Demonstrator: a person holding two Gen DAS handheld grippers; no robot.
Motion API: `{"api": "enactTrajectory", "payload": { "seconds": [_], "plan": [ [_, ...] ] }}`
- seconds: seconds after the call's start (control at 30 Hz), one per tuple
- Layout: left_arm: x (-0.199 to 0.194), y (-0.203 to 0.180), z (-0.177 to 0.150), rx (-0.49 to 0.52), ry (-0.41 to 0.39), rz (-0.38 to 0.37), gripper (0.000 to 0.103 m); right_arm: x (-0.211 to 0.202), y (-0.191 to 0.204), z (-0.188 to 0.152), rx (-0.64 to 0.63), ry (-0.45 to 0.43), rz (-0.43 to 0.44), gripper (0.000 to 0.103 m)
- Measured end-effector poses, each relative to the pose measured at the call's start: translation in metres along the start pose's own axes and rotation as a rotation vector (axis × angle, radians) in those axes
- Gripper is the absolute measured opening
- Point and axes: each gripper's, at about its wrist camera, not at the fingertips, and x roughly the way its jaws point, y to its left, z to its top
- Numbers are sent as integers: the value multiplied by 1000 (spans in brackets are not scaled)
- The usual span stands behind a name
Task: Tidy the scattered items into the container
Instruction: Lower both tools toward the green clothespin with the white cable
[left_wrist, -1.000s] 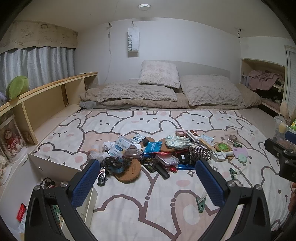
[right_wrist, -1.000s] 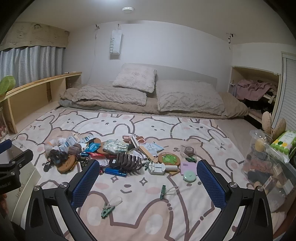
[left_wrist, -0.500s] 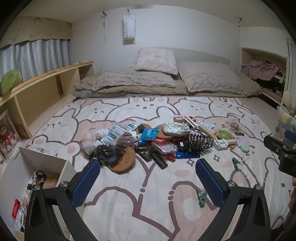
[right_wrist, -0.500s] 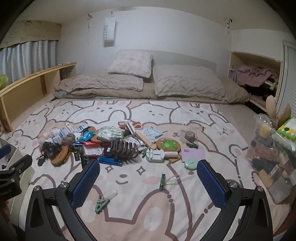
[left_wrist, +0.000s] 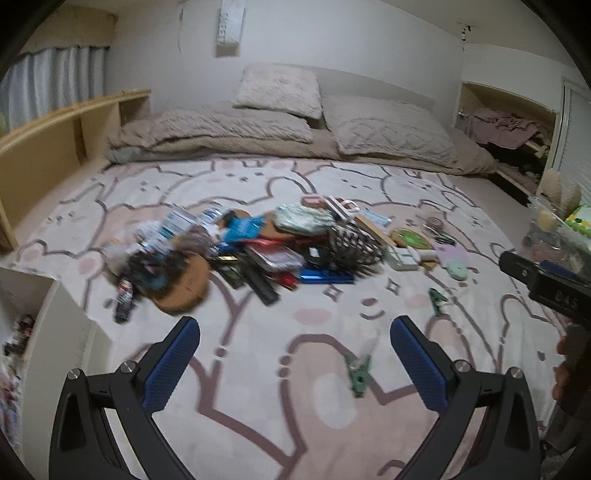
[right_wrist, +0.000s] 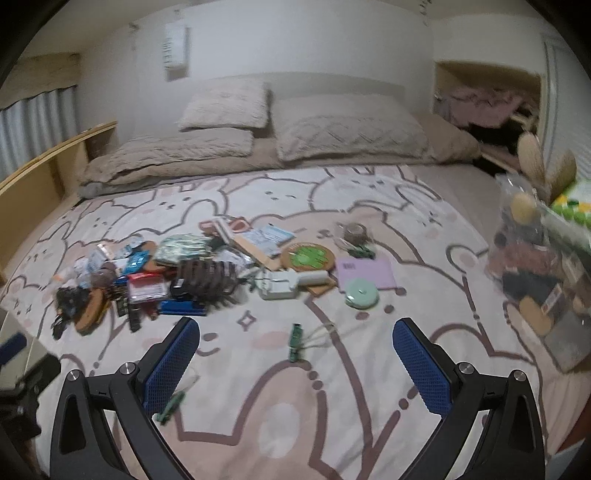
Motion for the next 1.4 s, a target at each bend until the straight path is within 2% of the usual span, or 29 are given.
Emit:
{"api": "enactTrajectory", "payload": {
  "seconds": [0.07,0.3,0.6,0.87,1.03,1.1,1.2,1.4],
  "plan": [
    [8,-4,-4,-13,25,-22,103,7,-10,-1,31,17,-10,103],
    [36,-19,-23,4,101,-28,103,34,-39,-8,143,93,-11,103],
    [71,-42,-48,24,176,-54,103,68,-53,-21,206,181,-14,103],
    [88,-54,-59,15,189,-78,103,94,-53,-32,262,223,7,103],
    [98,-59,-67,38,192,-56,103,102,-48,-35,284,198,17,103],
    [102,-60,-69,46,191,-47,103,104,-43,-38,277,179,25,103],
    [108,-60,-73,62,198,-33,103,114,-30,-39,212,196,58,103],
    [114,-64,-79,112,211,-2,103,132,-8,-42,72,213,41,103]
  ]
}}
